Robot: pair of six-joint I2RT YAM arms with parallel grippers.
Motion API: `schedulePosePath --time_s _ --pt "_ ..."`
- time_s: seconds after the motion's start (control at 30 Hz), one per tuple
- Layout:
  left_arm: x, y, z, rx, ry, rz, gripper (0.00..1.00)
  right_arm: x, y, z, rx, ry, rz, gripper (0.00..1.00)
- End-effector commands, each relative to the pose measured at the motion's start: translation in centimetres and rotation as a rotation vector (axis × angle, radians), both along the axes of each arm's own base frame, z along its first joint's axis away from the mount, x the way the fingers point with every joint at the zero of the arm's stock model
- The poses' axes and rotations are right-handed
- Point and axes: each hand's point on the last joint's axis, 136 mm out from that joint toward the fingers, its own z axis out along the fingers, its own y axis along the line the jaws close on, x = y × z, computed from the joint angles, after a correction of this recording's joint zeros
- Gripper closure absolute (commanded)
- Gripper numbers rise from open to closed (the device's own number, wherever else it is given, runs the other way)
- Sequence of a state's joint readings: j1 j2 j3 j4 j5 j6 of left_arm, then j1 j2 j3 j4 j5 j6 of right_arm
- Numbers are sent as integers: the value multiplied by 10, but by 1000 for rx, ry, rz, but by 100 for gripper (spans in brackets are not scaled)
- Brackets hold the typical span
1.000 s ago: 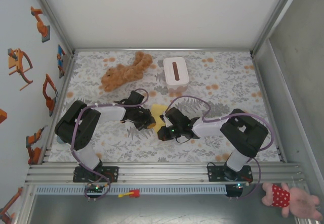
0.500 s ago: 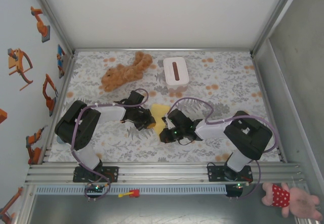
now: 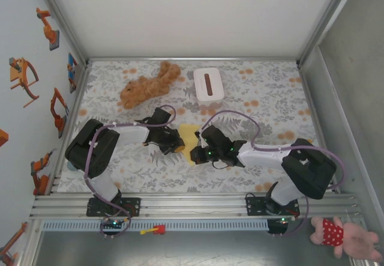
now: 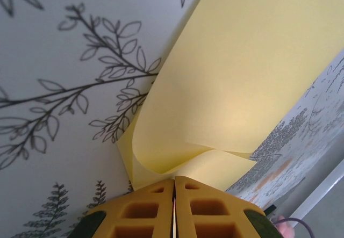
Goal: Fold a paper plane with a square sheet of paper (pick it up from the middle)
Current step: Third fold the triangle at the center of the table.
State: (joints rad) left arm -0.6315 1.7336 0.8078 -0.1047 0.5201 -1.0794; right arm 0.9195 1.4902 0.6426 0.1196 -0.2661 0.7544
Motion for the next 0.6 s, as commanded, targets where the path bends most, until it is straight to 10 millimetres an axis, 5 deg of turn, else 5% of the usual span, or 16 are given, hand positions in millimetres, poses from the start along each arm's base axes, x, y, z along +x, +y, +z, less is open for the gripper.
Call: schedulePosePath --time_s 0.0,0.23,0.57 --pt "0 4 -12 33 27 34 92 17 -2 -1 -37 -19 -87 100" --pt "1 0 -11 19 26 42 92 18 17 -7 -3 42 -66 100" --pt "4 -7 0 -23 14 43 89 12 16 -23 -45 89 -47 100"
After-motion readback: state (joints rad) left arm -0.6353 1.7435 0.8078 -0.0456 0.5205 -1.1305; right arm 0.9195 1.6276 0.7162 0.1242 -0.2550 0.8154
